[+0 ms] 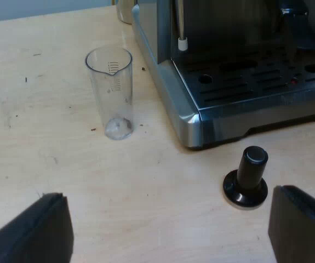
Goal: Remove mug from coffee machine
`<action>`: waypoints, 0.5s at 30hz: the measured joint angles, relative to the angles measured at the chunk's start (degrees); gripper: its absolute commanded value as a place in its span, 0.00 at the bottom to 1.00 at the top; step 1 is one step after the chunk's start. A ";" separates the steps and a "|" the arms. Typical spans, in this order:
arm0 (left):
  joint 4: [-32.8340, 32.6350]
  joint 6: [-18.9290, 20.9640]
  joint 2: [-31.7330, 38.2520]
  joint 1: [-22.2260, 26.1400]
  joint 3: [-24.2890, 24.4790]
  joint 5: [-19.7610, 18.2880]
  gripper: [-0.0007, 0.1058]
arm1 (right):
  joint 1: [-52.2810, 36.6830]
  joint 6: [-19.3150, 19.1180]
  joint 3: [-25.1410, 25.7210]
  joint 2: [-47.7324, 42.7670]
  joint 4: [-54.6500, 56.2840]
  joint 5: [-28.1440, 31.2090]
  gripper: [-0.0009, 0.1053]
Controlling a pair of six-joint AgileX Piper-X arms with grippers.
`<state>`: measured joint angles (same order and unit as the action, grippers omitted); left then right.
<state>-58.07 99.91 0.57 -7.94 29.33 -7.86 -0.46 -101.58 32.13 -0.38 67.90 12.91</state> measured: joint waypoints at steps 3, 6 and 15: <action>0.00 0.00 0.00 0.00 -0.44 0.00 0.82 | 0.00 0.00 0.00 0.00 0.00 0.00 0.66; 0.07 0.00 0.00 0.00 -0.57 0.00 0.82 | 0.00 0.00 0.00 0.00 -0.17 0.00 0.66; 0.07 0.00 0.00 0.00 -0.57 -0.23 0.82 | 0.00 0.00 -0.23 0.00 -5.95 0.00 0.66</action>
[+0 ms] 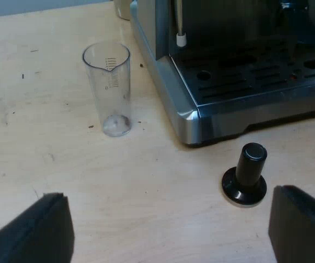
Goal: Remove mug from coffee machine
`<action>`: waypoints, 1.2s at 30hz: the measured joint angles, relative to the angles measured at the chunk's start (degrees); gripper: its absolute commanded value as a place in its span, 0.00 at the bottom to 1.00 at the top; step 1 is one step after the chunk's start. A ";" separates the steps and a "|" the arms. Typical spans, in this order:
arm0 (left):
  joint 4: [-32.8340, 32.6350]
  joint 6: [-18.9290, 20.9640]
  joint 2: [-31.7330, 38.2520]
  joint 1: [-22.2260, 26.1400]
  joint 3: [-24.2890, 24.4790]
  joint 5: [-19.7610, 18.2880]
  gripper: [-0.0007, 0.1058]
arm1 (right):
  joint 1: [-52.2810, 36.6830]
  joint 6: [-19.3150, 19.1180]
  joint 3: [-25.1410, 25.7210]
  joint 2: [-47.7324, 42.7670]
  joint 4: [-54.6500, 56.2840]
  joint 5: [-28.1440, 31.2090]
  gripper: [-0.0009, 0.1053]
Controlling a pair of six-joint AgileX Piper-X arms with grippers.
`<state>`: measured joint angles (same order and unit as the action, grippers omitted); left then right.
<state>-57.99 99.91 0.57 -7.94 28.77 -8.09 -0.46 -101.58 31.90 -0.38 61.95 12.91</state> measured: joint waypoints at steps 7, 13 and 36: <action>0.21 0.00 0.00 0.00 0.00 0.02 0.82 | 0.00 0.00 -1.00 0.00 -0.43 0.00 0.66; 0.26 0.00 0.00 0.00 0.00 0.02 0.82 | 0.00 0.00 -1.00 0.00 -0.43 0.00 0.66; 0.26 0.00 0.00 0.00 0.00 0.02 0.82 | 0.00 0.00 -1.00 0.00 -0.43 0.00 0.66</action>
